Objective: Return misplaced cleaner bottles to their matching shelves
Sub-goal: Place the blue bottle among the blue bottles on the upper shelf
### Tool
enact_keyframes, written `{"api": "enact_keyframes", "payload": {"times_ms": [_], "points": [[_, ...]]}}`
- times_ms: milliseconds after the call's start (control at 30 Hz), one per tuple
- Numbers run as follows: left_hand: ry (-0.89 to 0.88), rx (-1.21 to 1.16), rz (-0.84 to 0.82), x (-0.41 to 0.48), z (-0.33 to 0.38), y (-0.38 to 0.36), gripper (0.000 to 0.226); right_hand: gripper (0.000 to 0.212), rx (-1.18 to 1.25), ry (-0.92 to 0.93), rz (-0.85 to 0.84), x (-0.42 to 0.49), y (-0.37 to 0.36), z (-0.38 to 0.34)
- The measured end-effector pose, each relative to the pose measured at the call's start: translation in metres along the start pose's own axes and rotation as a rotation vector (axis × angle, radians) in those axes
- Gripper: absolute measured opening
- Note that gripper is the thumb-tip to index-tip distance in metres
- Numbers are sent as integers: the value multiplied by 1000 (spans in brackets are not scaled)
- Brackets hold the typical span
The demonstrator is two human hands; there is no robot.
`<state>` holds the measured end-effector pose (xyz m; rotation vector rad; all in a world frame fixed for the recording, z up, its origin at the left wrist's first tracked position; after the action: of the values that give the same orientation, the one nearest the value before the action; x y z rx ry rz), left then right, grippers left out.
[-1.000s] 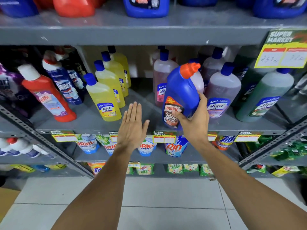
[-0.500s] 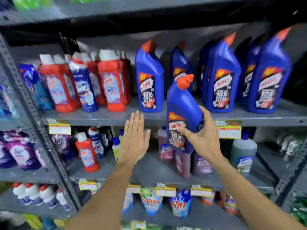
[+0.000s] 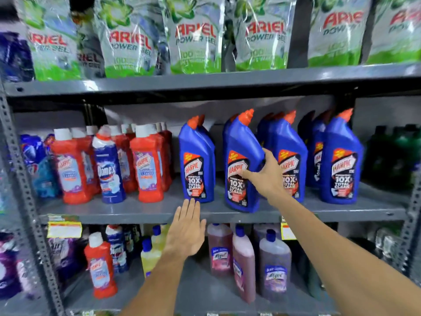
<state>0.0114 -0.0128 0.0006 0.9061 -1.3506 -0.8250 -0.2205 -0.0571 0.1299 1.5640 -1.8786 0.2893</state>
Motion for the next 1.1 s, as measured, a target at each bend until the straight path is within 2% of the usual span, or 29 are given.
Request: {"api": "enact_keyframes", "payload": {"times_ms": [167,300,367,533,767,1100], "points": [[41,-57,3,9,-2,-3,62,88,48,-40,-53,5,-17,16],[58,-75,34,7,0,-4,60,114,34,-62,-149,-15,-26,38],[62,-86,34,7,0,-4,60,109,-2,-119,-180,-26,-28,54],[57,-89,42,6,0,-2,59,87,82,-194,-190,-25,-28,69],[66,-97,39,5,1,0,59,87,59,-203,-242,-11,-32,74],[81,-120,31,4,2,2,58,80,49,-201,-188,-11,-32,81]]}}
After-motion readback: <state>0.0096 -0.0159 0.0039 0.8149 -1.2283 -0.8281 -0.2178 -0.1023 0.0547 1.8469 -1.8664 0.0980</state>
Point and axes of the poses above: each hand's wrist, its own x-axis towards the middle knuckle, its own y-axis out of the back of the hand, z = x × y, the point moved 2 cm from there along x, towards the middle knuckle, and after that the axes turned 4 degrees about y, right-handed, at the moved point
